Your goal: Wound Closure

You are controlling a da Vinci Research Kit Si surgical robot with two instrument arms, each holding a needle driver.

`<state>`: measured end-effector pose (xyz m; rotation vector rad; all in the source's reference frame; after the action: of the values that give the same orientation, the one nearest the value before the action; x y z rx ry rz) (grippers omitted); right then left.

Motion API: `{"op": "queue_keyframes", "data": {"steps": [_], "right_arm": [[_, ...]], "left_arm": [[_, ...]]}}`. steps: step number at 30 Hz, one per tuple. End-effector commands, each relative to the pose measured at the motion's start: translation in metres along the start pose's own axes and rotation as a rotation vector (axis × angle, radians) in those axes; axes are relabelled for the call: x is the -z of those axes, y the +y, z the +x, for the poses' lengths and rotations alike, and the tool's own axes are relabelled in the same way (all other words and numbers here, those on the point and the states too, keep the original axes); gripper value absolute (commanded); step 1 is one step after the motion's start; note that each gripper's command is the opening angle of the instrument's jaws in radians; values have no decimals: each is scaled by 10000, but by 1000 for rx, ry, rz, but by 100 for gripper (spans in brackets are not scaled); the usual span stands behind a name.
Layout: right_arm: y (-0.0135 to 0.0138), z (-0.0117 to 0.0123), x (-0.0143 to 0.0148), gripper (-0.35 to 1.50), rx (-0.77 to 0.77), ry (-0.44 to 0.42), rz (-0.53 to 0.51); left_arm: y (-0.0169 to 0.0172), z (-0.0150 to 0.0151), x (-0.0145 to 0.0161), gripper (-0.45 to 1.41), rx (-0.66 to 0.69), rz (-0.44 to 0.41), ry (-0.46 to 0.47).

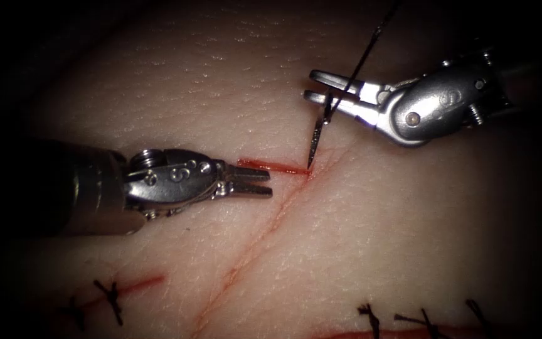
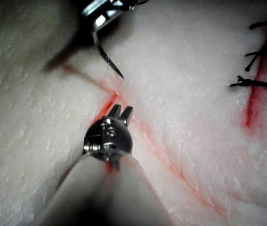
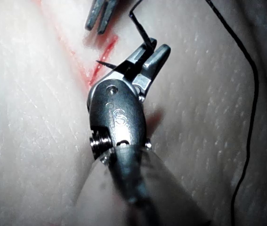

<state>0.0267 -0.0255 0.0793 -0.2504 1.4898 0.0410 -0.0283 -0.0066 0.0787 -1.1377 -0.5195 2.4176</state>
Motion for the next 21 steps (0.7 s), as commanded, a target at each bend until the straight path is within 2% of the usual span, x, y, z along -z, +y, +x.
{"op": "queue_keyframes", "data": {"steps": [1, 6, 13, 21], "right_arm": [[-6, -5, -7, -35, -1, 2, 1], [-8, -8, -10, -35, 5, 1, -1], [-15, -14, -14, -35, 16, 1, -6], [-14, -22, -15, -35, 58, 4, -4]], "left_arm": [[-1, -4, -10, -5, -3, -2, -8], [-5, -12, -19, -18, -12, 2, -42], [-12, -22, -39, -18, -22, 18, -94], [-16, -58, -51, -8, -55, 23, -163]]}}
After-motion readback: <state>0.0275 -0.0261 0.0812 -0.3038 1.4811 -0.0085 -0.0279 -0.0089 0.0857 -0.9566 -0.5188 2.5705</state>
